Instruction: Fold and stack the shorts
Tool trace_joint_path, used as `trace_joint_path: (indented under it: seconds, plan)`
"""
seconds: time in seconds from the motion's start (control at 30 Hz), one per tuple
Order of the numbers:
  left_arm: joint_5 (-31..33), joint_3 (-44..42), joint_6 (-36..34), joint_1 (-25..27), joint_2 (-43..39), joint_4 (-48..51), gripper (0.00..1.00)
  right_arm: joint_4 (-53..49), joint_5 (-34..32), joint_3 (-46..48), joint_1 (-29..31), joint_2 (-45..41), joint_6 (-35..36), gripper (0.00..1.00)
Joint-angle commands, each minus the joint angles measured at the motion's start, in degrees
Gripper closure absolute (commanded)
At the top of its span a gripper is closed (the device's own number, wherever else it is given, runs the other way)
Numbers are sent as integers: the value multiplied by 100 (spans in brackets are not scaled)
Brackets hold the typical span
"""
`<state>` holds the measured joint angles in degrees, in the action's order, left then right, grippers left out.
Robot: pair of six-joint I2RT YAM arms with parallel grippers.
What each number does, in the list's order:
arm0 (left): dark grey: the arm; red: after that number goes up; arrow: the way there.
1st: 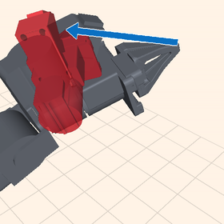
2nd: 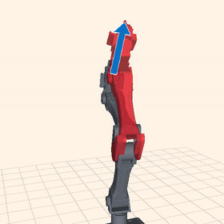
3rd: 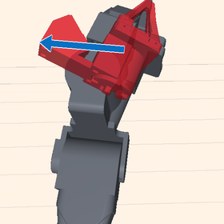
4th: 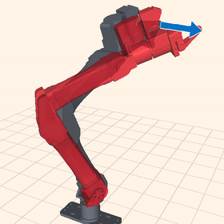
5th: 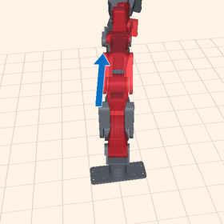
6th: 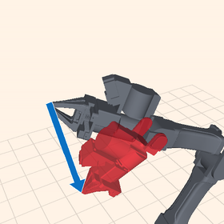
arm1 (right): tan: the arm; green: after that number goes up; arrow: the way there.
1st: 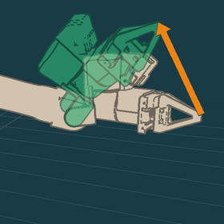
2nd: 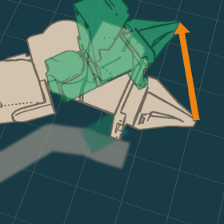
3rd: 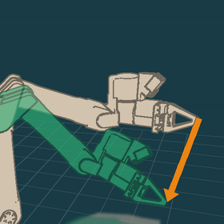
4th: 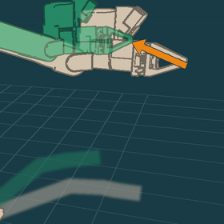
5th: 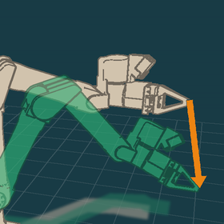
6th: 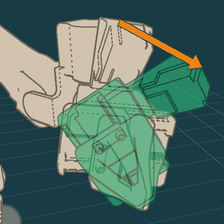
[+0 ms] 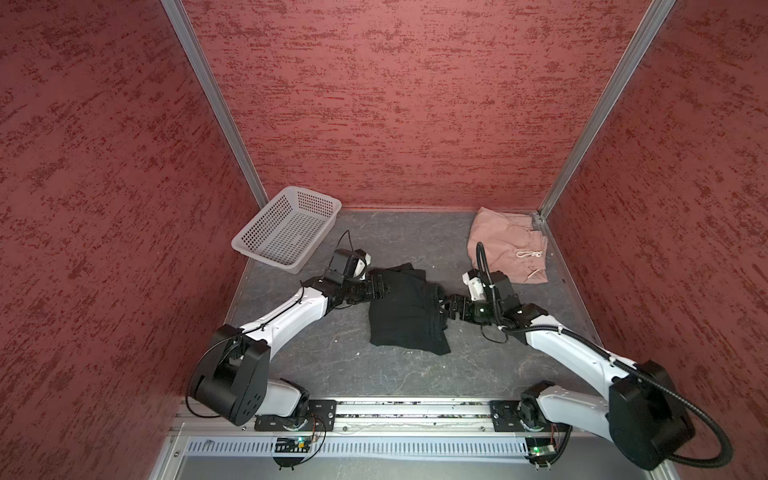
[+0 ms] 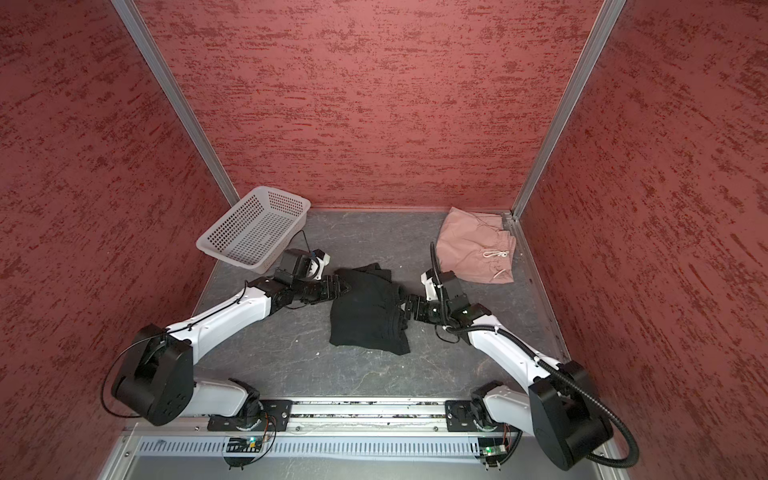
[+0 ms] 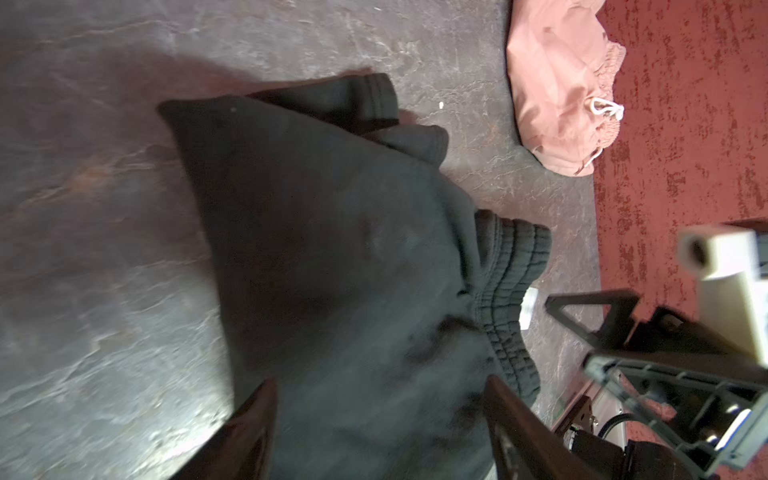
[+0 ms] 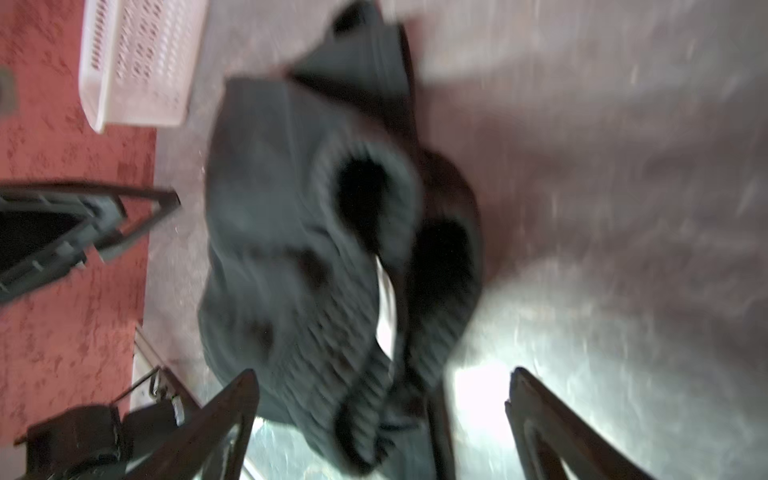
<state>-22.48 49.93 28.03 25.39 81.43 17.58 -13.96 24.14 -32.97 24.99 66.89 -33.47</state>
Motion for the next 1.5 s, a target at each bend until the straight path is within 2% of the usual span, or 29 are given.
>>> trace_joint_path:
  seconds: [0.0, 0.13, 0.17, 0.2, 0.23, 0.27, 0.3, 0.47, 0.63, 0.8, 1.0, 1.1, 1.17, 1.23, 1.33, 1.37, 1.4, 1.43, 1.47]
  plan:
    - [33, 207, -179, 185, 365, 5, 29, 467, 558, 118, -14, 39, -230, 1]
    - [305, 20, -131, 92, 585, 101, 31, 570, 448, 177, -19, 494, -105, 1]
    - [344, -102, -123, 52, 576, 40, 37, 631, 449, 193, -20, 568, -55, 1]
    - [382, -209, -103, 22, 565, -33, 48, 711, 456, 211, -30, 646, -35, 1]
    - [386, -321, -68, -13, 561, -127, 65, 859, 501, 206, -32, 791, -16, 1]
    - [385, -407, -52, -24, 571, -203, 77, 1015, 590, 196, -32, 979, -17, 1]
    - [386, -448, -46, -20, 595, -243, 82, 1108, 684, 160, -36, 1162, -6, 1]
    - [379, -497, -108, 36, 779, -378, 85, 1499, 858, 87, -39, 1814, 50, 1]
    - [290, -551, -110, 80, 1075, -531, 94, 2463, 1481, 134, -34, 2354, -361, 2]
    - [168, -660, -42, 128, 1306, -796, 100, 2928, 1764, 209, -30, 2778, -585, 3]
    - [69, -671, 54, 282, 1575, -992, 100, 3425, 1866, 188, 247, 3224, -886, 10]
    - [42, -678, 85, 300, 1588, -1003, 100, 3821, 1858, 176, 382, 3454, -1123, 23]
    - [51, -673, 89, 294, 1540, -981, 100, 3984, 1813, 170, 388, 3510, -1226, 42]
    - [74, -637, 66, 285, 1453, -897, 100, 3927, 1699, 90, 379, 3450, -1227, 67]
    - [159, -493, -23, 274, 1280, -618, 100, 3725, 1584, -87, 378, 3275, -1177, 96]
    - [209, -434, -61, 259, 1219, -497, 100, 3657, 1546, -144, 373, 3211, -1171, 100]
    - [262, -349, -113, 225, 1133, -341, 98, 3576, 1496, -206, 366, 3124, -1156, 100]
    - [328, -255, -165, 176, 1028, -159, 92, 3498, 1478, -271, 357, 3031, -1136, 100]
    - [376, -160, -211, 117, 920, 15, 82, 3415, 1435, -313, 335, 2934, -1135, 100]
